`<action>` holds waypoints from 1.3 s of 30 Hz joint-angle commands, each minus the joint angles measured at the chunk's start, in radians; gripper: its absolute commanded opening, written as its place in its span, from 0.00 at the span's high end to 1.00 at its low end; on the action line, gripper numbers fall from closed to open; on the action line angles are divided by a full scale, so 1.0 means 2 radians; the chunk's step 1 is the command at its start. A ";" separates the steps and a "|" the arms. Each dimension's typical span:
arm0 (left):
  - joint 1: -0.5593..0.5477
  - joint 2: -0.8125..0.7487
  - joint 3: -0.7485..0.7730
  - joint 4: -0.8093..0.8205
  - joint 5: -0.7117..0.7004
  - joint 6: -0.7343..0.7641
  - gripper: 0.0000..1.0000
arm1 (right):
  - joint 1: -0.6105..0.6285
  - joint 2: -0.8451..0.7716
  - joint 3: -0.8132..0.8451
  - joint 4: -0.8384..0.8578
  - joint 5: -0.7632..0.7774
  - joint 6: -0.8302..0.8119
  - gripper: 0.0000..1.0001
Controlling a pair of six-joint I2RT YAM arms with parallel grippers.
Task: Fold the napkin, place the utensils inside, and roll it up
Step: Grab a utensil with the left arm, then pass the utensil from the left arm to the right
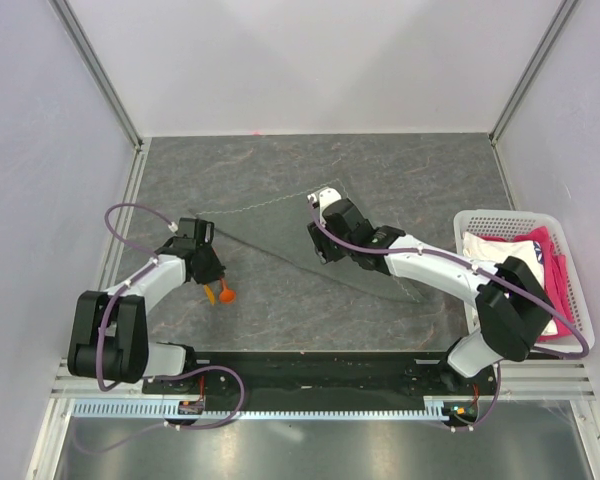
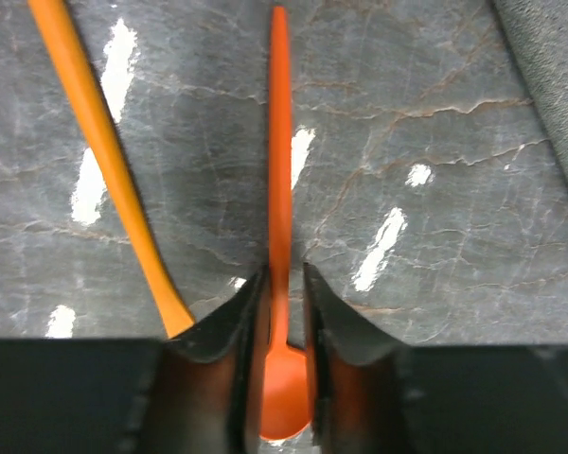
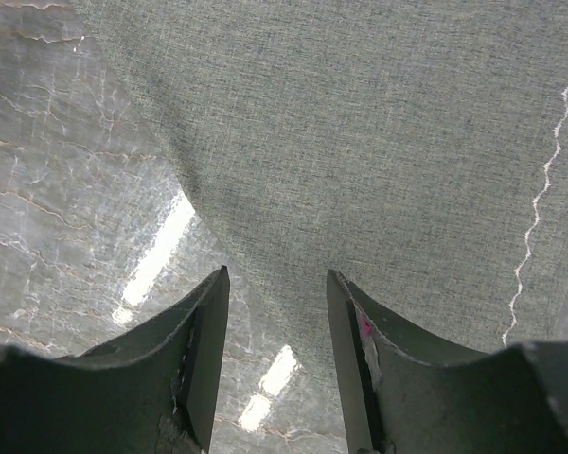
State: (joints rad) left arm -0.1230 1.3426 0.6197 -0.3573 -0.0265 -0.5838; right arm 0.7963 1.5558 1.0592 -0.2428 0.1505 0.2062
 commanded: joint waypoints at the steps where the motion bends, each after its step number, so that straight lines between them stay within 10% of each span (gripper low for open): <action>1: -0.001 0.011 -0.005 0.034 0.033 -0.036 0.87 | -0.002 -0.027 -0.008 0.016 -0.003 0.004 0.46; 21: -0.132 -0.080 -0.009 0.099 -0.009 -0.303 0.98 | 0.011 -0.042 -0.016 0.061 -0.070 0.002 0.43; 39: -0.192 -0.049 0.015 0.126 -0.053 -0.367 0.98 | 0.041 0.058 0.024 0.068 -0.170 0.069 0.45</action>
State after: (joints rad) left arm -0.4931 1.2488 0.6201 -0.1459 -0.0727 -1.2564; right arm 0.8799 1.6409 1.0508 -0.1108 -0.1246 0.3061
